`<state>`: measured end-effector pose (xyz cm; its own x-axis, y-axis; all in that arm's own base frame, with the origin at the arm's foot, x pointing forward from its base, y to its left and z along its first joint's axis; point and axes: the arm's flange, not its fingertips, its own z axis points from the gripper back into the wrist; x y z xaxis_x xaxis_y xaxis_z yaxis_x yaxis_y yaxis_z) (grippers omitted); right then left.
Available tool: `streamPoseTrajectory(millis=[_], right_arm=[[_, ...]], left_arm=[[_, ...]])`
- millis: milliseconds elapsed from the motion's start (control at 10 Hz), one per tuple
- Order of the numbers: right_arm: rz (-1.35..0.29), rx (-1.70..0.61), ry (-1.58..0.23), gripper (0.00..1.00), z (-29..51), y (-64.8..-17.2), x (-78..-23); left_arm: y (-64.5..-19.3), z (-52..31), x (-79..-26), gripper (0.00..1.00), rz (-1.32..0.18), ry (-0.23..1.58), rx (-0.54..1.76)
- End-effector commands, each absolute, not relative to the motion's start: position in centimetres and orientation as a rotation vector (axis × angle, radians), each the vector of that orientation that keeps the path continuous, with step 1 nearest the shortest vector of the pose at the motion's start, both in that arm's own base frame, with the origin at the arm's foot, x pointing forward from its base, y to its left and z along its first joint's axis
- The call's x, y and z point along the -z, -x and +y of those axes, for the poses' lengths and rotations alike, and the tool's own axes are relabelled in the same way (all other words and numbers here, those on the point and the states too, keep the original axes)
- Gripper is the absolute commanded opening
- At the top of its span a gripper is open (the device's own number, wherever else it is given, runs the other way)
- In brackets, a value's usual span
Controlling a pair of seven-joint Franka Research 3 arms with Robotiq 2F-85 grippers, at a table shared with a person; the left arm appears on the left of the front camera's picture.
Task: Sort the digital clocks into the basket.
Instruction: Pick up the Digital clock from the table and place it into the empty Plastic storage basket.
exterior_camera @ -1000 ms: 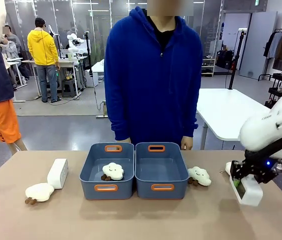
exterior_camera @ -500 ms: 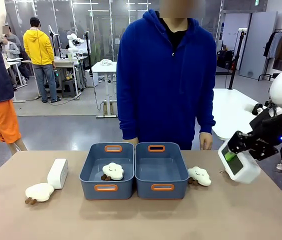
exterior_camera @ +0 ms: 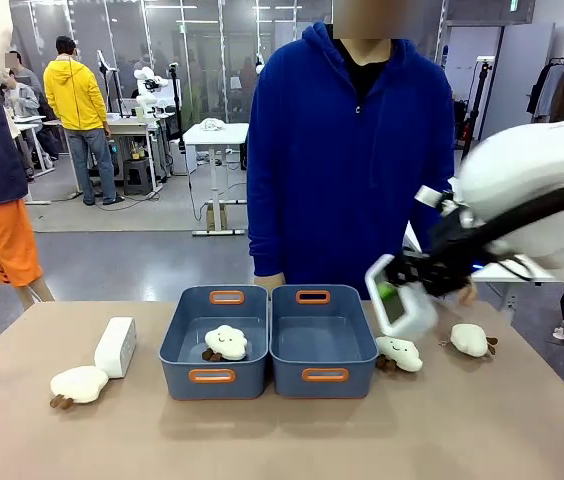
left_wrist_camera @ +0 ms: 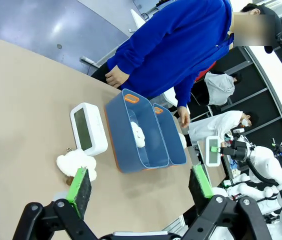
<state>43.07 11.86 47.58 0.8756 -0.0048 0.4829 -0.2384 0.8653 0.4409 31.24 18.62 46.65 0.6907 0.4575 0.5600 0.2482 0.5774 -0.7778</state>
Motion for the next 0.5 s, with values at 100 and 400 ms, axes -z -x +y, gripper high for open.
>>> streamPoseTrajectory(millis=[100, 400], right_arm=[[-0.621, -0.079, -0.512, 0.0, 16.4, -47.4, -46.3], [-0.635, -0.064, -0.506, 0.0, 20.1, -53.1, -41.5]], left_arm=[[-31.4, 18.7, -46.7, 1.0, -0.852, 0.996, -0.135], [-31.4, 18.7, -46.7, 1.0, -0.852, 0.996, -0.135]])
